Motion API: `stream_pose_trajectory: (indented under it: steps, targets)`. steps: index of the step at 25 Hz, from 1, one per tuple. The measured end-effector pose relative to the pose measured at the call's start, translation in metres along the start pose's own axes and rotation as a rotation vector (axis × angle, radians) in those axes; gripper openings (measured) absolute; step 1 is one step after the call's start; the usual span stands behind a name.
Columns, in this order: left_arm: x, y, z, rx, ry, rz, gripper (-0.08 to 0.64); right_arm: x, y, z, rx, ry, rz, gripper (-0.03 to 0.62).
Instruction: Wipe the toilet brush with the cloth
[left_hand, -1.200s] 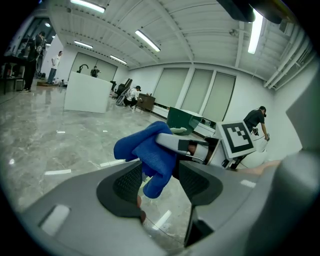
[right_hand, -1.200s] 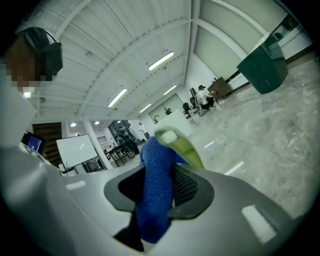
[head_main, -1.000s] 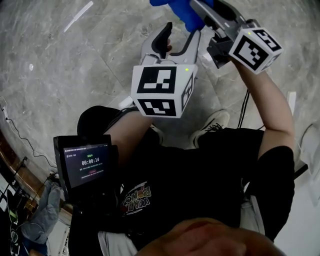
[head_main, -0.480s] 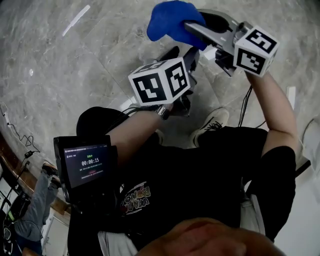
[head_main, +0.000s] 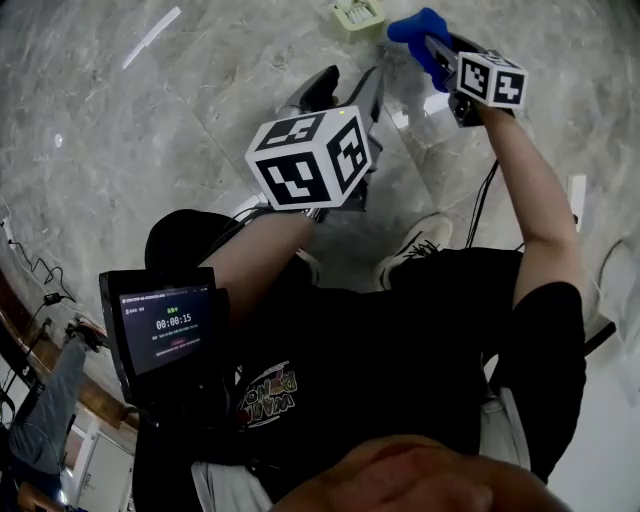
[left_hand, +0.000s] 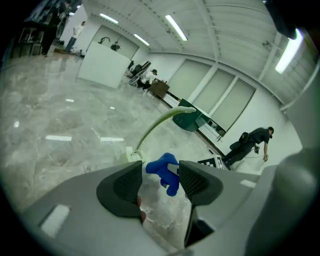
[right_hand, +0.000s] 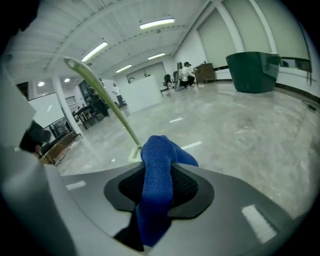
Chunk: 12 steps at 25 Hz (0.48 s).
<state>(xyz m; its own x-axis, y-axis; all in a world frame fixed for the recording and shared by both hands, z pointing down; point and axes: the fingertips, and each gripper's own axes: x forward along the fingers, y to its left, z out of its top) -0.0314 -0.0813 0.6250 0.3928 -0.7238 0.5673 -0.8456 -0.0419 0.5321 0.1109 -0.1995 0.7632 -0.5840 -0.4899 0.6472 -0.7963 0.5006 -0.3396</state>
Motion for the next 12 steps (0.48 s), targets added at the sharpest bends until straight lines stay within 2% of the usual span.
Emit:
stream_pose_trajectory:
  steps: [3,6,12]
  targets:
    - [-0.001,-0.005,0.007,0.146,-0.03,-0.003,0.235,0.026,-0.017,-0.022,0.068,0.068,-0.084,0.123]
    - [-0.004,-0.019,0.009,0.246,-0.051,-0.027,0.239,0.053,-0.008,-0.034,0.079,0.118,-0.1,0.123]
    - [-0.012,-0.043,0.004,0.314,-0.046,-0.089,0.241,0.086,0.065,-0.062,-0.036,0.206,0.06,0.123]
